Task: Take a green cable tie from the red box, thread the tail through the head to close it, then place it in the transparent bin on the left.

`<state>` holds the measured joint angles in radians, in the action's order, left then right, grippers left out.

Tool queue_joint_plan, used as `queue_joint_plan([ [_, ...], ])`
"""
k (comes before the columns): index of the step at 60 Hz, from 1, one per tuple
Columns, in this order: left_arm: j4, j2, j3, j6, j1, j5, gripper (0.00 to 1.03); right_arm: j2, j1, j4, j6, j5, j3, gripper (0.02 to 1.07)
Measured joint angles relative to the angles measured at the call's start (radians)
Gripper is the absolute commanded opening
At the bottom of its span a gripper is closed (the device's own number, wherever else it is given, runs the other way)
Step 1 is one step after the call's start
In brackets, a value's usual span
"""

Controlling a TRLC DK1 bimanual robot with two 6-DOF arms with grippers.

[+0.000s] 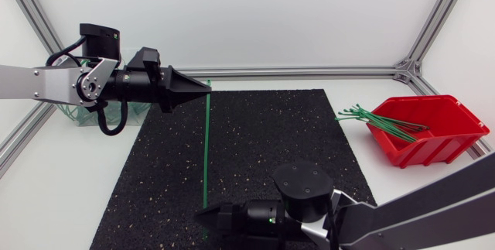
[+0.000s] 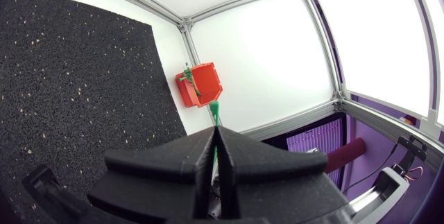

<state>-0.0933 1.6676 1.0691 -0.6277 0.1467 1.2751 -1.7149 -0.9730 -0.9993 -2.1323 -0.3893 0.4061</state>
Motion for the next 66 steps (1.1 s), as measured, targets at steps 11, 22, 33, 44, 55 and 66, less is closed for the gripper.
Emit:
queue_joint_plan([
  [11, 0.01, 0.002, 0.0, 0.0, 0.0, 0.0, 0.04, 0.0, 0.007, 0.0, 0.0, -0.003, 0.003, 0.39],
  [22, 0.011, 0.002, 0.0, 0.0, 0.0, 0.0, 0.04, 0.0, 0.034, 0.0, 0.0, -0.003, 0.003, 0.36],
  [33, 0.016, 0.002, 0.005, 0.0, 0.001, 0.0, 0.04, 0.008, 0.045, 0.0, 0.0, -0.003, -0.011, 0.29],
  [44, 0.018, 0.002, 0.009, 0.0, 0.01, -0.001, 0.04, 0.017, 0.045, 0.0, 0.0, -0.003, -0.034, 0.26],
  [55, 0.018, 0.002, 0.011, 0.0, 0.012, -0.001, 0.04, 0.019, 0.036, 0.0, 0.001, -0.003, -0.036, 0.3],
  [66, 0.023, 0.002, 0.011, 0.0, 0.012, -0.001, 0.04, 0.026, 0.024, 0.0, 0.001, 0.0, -0.036, 0.33],
])
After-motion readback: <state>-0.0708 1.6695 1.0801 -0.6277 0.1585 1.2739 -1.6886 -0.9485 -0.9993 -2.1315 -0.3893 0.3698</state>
